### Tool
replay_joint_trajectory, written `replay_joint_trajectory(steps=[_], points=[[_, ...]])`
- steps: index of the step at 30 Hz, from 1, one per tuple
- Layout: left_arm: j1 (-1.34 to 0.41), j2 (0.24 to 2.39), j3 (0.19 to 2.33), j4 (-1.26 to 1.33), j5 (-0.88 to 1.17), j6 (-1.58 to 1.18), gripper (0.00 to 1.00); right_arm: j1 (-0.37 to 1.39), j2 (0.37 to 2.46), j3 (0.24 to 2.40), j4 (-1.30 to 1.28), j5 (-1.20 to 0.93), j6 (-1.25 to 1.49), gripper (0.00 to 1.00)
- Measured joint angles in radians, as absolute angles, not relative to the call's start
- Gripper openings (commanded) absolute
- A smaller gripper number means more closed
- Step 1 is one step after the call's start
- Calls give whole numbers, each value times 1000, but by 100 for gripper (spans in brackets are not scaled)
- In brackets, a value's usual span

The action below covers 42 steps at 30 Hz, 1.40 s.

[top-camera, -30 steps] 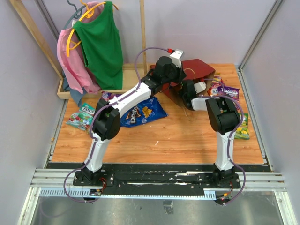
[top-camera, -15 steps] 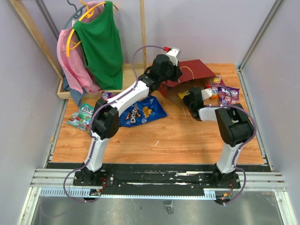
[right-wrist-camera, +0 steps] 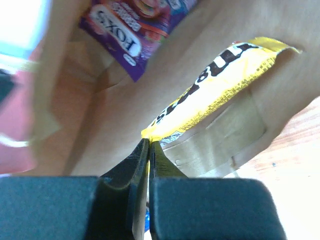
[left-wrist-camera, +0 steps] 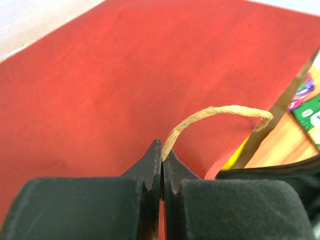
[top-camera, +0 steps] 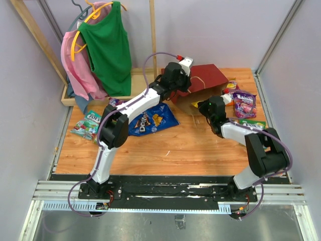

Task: Take the snacks out of the paper bag
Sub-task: Pick up the snack from the paper bag, then place the snack at the center of the board.

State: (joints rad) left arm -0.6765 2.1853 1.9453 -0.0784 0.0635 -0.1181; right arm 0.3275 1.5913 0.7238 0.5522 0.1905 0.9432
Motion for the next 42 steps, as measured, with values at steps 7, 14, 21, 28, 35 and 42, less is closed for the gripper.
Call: replay_joint_trajectory(steps=[7, 14, 21, 28, 35, 42], points=[[-663, 2181, 1901, -105, 38, -75, 0, 327, 1375, 682, 493, 151, 847, 1], [-634, 2181, 1901, -110, 39, -75, 0, 327, 1151, 551, 386, 124, 791, 1], [-621, 2180, 1897, -110, 42, -65, 1, 307, 941, 457, 237, 115, 754, 1], [-607, 2156, 1864, -115, 58, -48, 1, 285, 833, 406, 78, 84, 748, 1], [-596, 2138, 1856, -114, 68, -46, 1, 282, 826, 374, -54, 60, 770, 1], [-591, 2134, 1851, -113, 81, -47, 0, 32, 1017, 376, -68, -145, 787, 1]])
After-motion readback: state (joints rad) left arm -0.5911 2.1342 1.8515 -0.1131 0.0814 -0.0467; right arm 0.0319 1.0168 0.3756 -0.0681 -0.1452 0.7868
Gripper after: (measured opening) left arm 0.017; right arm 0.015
